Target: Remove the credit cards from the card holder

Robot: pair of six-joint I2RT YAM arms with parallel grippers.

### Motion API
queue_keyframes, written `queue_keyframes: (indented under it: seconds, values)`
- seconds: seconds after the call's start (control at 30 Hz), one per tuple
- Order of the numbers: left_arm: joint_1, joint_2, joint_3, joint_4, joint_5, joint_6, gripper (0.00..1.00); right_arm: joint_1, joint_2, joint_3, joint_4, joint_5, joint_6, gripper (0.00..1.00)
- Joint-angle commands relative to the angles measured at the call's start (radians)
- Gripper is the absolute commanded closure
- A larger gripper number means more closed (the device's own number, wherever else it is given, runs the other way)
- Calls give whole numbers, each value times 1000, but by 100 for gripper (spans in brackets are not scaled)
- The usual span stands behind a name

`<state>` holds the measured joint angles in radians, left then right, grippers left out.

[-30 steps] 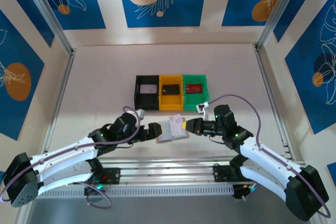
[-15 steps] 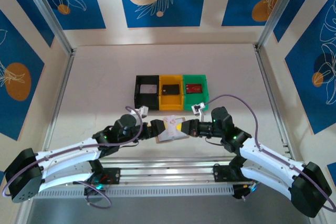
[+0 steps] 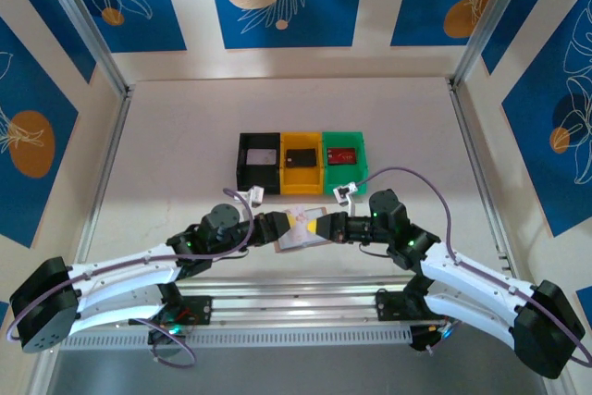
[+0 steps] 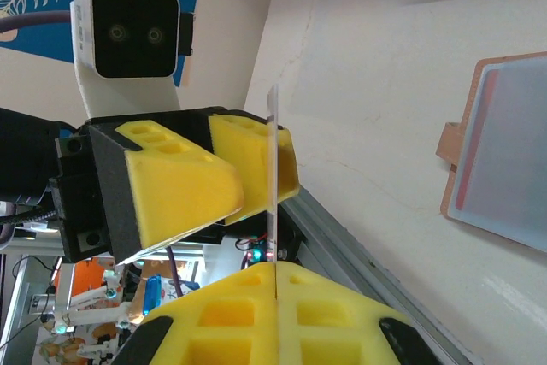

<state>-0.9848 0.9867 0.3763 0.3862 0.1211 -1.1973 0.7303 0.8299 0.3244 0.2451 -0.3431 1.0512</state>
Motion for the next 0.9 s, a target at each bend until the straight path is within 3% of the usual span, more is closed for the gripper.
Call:
queue_keyframes:
  seconds: [0.0,0.23,0.5,0.63,0.77,0.87]
  values:
    - [-12,-17,-14,43,-17,4,72,10,5,1,17,10,6,100]
    - [-14,-45,-27,48,-34,-2,84,15,5,-7,19,13,6,100]
    - [-14,-60,-40,59,-46,-14,91,20,19,-4,5,13,-6,100]
    - [-14,-66,-45,59,-51,-19,100,24,25,2,-8,15,-17,100]
    - [-15,-83,-40,19,-51,-17,100,27,24,40,-94,14,-73,100]
    - [-7,-123,-1,-139,-35,15,100,22,8,101,-235,37,-162,81]
